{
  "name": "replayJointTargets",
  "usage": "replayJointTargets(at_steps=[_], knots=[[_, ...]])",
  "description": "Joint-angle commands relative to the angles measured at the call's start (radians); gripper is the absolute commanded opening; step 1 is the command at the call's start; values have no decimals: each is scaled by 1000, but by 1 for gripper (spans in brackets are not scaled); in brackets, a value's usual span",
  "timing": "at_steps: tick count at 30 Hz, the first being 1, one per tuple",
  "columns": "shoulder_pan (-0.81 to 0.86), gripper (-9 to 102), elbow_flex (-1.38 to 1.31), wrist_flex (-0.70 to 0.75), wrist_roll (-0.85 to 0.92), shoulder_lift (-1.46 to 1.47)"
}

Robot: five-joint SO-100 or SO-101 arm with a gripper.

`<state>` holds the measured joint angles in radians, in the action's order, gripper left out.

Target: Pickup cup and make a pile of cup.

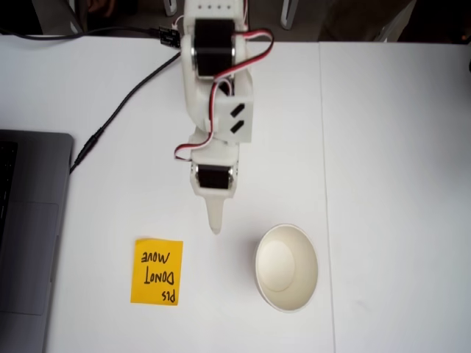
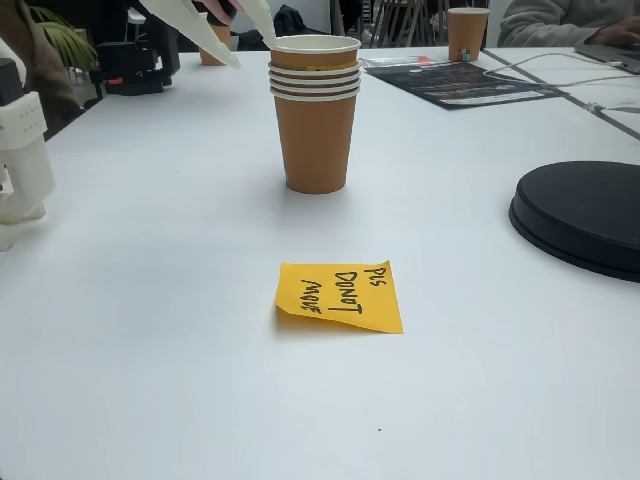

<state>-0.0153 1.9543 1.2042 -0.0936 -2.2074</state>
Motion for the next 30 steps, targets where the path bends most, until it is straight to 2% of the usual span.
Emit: replayJointTargets(at_steps=[1,11,21,30], knots=[[8,5,64,-98,9,-107],[6,-7,222,-152,9,-250],[-2,-7,311,-158,9,-342],[-5,-7,540,-233,9,-538]])
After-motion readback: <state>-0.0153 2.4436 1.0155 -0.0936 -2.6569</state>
